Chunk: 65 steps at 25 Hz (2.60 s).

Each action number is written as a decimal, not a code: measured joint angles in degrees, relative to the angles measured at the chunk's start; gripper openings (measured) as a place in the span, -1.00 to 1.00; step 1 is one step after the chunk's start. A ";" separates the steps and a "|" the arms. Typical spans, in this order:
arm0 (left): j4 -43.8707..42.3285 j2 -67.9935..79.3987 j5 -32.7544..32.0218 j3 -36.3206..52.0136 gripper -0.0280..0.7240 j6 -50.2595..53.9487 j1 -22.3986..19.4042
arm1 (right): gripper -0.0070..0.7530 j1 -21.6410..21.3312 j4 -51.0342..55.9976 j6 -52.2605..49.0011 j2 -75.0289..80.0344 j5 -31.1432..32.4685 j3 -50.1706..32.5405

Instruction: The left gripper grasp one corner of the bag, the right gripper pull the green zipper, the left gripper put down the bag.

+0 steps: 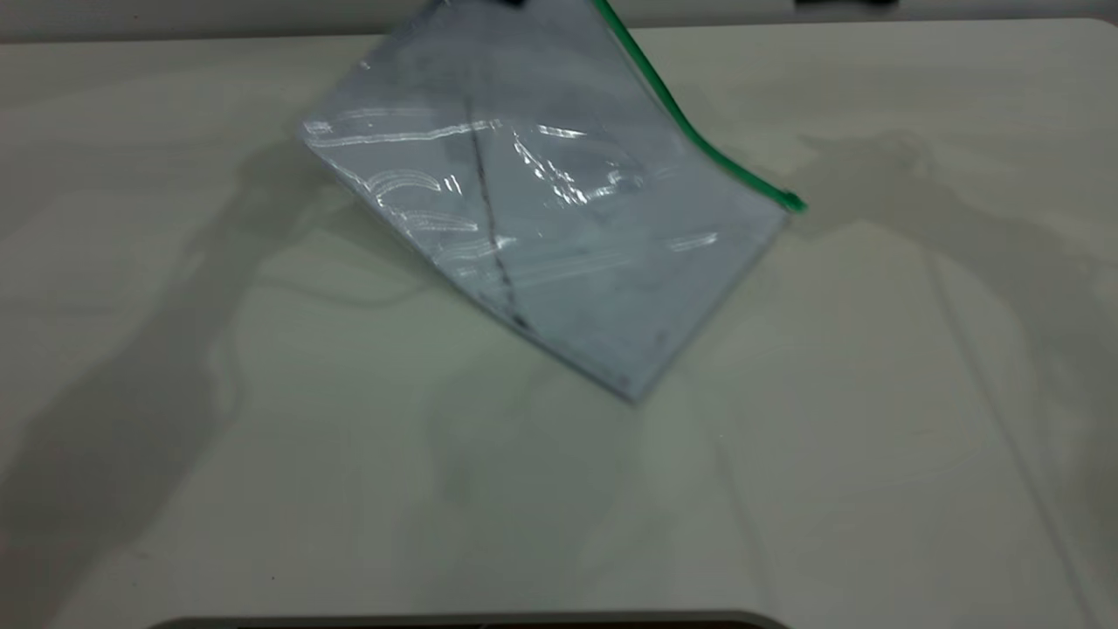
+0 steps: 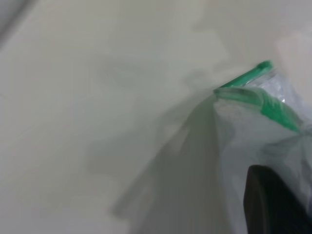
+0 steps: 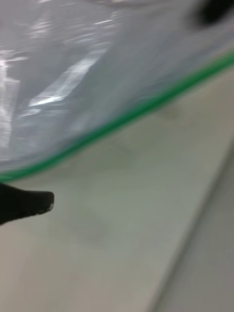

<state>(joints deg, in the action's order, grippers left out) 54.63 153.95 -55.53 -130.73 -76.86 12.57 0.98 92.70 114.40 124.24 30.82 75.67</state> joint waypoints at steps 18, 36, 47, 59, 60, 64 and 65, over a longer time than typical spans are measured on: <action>-24.93 -6.53 -11.38 -2.17 0.58 40.19 0.18 | 0.41 0.00 -54.55 -67.78 -48.45 29.68 -0.11; -44.42 -48.17 -11.38 5.24 0.54 58.17 -0.57 | 0.40 0.00 -81.86 -102.01 -82.15 39.91 -31.73; -44.53 -78.47 -11.38 47.78 0.54 60.48 -0.57 | 0.40 0.08 -85.20 -108.65 -98.32 32.98 -48.18; -46.89 -103.76 -11.32 90.79 0.54 65.67 -0.57 | 0.40 8.12 -87.34 -111.38 -98.32 32.61 -48.53; -47.67 -106.17 -11.15 93.11 0.54 66.18 -0.57 | 0.40 8.12 -87.34 -111.38 -98.32 32.61 -48.53; -50.51 -116.27 -11.09 99.74 0.54 67.40 -0.57 | 0.40 8.12 -87.34 -111.38 -98.32 32.59 -48.53; -51.04 -118.59 -11.04 100.77 0.54 67.46 -0.57 | 0.40 8.12 -87.34 -111.38 -98.32 32.59 -48.53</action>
<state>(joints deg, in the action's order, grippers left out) 3.59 35.36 -66.57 -29.95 -9.40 12.00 9.10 5.37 3.02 25.92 63.41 27.14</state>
